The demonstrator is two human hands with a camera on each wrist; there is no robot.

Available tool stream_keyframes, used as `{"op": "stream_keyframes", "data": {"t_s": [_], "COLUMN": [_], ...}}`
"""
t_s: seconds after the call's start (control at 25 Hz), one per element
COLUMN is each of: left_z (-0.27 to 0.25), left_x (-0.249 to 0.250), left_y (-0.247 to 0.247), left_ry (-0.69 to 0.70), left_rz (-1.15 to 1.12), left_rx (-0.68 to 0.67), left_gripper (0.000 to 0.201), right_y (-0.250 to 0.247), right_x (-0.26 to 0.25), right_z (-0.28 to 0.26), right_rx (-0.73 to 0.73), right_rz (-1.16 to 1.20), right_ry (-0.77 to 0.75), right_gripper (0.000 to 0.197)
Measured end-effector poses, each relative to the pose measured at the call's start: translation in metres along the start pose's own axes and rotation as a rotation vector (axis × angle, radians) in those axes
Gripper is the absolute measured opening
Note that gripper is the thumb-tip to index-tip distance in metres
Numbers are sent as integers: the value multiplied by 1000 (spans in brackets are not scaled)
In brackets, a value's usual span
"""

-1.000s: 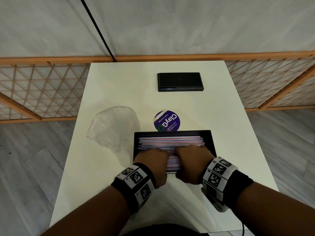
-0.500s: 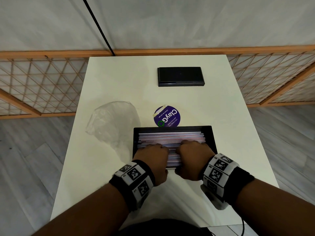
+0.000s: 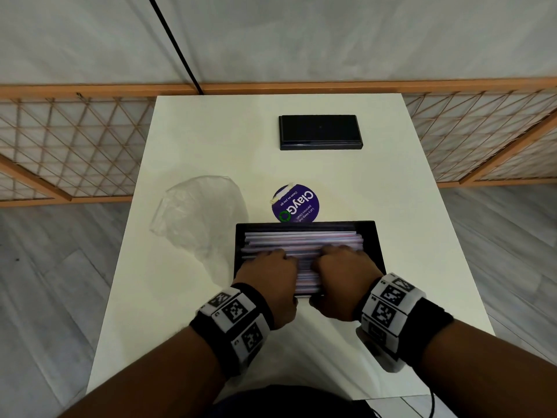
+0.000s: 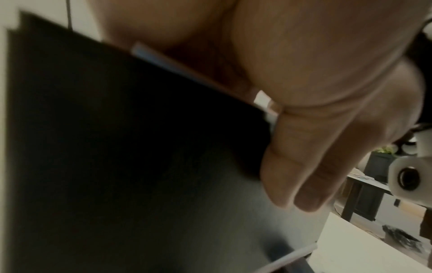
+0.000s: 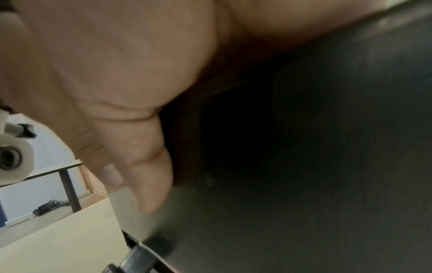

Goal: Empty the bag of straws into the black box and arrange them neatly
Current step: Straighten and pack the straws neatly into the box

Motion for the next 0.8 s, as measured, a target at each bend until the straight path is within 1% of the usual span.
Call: {"op": "stream_keyframes", "data": {"t_s": [0.16, 0.32, 0.48, 0.56, 0.72, 0.8], "left_z": [2, 3, 5, 4, 1, 1], "left_x": [0, 0, -1, -1, -2, -3], "left_y": [4, 5, 5, 4, 3, 4], "left_ry": [-5, -17, -24, -22, 16, 14], "left_rz": [0, -4, -22, -26, 14, -1], "left_rx": [-35, -36, -55, -53, 5, -17], "left_gripper": [45, 42, 39, 39, 45, 44], "right_y": [0, 0, 3, 4, 2, 2], "right_x": [0, -2, -1, 0, 1, 1], "right_z": [-1, -2, 0, 1, -1, 0], "right_rx": [1, 17, -25, -23, -3, -22], "right_rz": [36, -49, 6, 16, -20, -3], "right_ry": [-6, -28, 0, 8, -15, -9], "right_gripper": [41, 43, 35, 34, 41, 40]}}
Point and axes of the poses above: each hand's wrist, its own z-axis towards the middle knuckle, its own y-axis out of the palm, x = y × z, the point moved 2 cm from there along z, towards the middle knuckle, and after that the axes turned 10 degrees about z, right-handed, at the moved point
